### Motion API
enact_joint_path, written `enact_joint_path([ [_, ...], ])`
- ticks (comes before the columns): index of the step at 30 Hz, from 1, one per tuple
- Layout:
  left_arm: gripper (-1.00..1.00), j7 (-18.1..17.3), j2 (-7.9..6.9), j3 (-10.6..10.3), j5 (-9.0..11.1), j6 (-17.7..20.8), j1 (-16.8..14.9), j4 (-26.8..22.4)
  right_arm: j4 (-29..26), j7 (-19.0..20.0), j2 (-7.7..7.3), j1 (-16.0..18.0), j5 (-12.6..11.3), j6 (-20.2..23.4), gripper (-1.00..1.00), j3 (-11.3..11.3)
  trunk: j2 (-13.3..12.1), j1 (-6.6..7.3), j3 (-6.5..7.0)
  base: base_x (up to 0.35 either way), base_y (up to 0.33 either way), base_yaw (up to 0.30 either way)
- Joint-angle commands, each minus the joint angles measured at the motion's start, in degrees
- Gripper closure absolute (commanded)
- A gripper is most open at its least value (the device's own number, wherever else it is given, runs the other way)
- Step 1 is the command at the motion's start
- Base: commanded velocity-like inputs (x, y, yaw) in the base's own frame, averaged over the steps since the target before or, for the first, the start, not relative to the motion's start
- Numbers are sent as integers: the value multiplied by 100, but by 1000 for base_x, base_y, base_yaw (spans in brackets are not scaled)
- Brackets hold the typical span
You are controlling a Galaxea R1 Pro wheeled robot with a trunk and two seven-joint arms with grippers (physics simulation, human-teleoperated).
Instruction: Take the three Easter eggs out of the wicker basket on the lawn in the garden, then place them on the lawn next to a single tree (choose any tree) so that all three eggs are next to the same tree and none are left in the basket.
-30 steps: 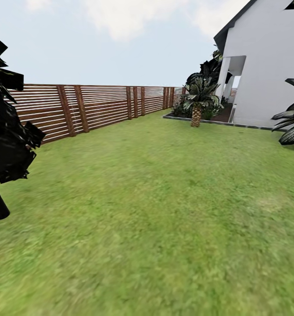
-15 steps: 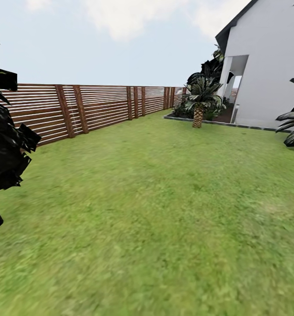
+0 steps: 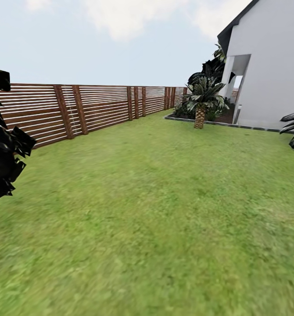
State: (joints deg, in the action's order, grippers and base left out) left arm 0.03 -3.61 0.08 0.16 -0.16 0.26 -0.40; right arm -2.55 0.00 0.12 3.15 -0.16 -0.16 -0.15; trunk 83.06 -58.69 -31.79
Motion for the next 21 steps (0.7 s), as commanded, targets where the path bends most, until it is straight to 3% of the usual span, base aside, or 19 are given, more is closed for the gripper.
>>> enact_joint_path([
  [1, -100, 0, 0, 0, 2, -2, 1, -4, -1, 0, 0, 1, -2, -2, -100, -2, 2, -3, -4, 324, 86, 0],
  [21, -100, 2, -1, 0, 1, -2, 1, -4, 0, 0, 5, 1, 1, -2, -100, 6, 2, -3, -4, 324, 86, 0],
])
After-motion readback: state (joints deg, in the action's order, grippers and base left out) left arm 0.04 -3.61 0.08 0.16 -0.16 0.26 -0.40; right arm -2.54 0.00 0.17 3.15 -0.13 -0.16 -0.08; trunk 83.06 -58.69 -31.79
